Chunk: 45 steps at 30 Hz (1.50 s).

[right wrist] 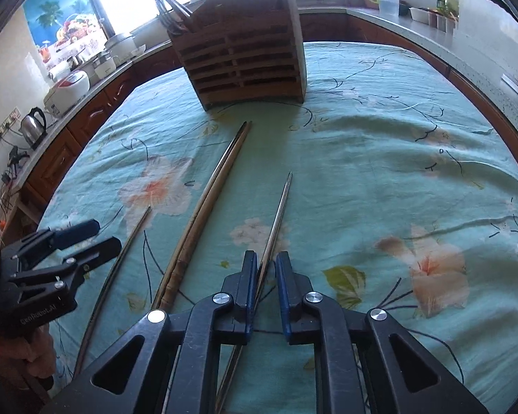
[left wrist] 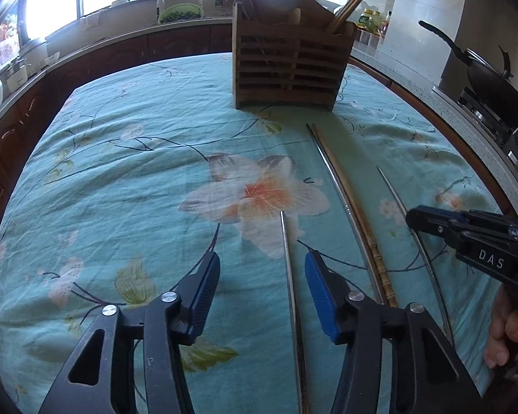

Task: Organize utensils
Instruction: 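Grasp a metal chopstick with the left tool while the right tool grasps another metal chopstick, then lower both held metal chopsticks into the wooden holder and open both tools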

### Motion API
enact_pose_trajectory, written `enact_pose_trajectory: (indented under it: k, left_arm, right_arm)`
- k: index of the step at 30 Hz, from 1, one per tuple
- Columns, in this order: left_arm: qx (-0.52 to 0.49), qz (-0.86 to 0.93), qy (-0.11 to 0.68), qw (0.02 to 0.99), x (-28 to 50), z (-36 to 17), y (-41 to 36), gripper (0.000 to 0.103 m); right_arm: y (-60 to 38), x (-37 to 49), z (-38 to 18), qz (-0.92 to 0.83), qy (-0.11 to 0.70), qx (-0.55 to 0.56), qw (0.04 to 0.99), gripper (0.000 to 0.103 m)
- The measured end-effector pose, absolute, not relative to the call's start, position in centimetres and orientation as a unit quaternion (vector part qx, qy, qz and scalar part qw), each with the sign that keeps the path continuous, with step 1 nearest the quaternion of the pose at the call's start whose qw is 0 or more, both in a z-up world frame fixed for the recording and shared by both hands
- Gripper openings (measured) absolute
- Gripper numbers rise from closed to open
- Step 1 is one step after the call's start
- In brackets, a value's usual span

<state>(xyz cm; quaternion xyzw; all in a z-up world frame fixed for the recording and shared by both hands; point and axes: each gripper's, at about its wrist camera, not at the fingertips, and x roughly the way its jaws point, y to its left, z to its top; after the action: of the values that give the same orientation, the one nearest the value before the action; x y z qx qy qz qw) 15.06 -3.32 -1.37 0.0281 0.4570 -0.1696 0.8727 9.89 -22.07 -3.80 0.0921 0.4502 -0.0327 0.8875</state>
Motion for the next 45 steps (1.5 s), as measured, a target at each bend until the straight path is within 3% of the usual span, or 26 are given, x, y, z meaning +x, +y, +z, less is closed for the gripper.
enact_pose_trajectory:
  k: [1,7,14,28,45]
  left_arm:
    - [0.034,-0.168,0.465,0.869,15.6,-1.6,-3.6,0.04]
    - [0.079,-0.166,0.457,0.87,16.8,-2.0,-5.5,0.036]
    - [0.076,-0.181,0.452,0.87,17.4,-2.4,-6.2,0.004]
    - [-0.038,-0.215,0.39,0.894,14.8,3.4,-1.3,0.002]
    - [-0.094,-0.219,0.29,0.927,9.7,10.4,4.2,0.002]
  right_arm:
    - [-22.1,10.5,-3.9,-0.035,0.449,0.094,0.888,0.016]
    - [-21.7,13.6,-4.3,-0.041,0.447,0.07,0.891,0.015]
    - [-21.4,13.9,-4.3,-0.047,0.446,0.046,0.893,0.008]
    - [-22.8,9.0,1.7,-0.001,0.367,0.128,0.921,0.005]
    - [-22.9,5.8,10.0,0.004,0.261,0.128,0.957,0.005]
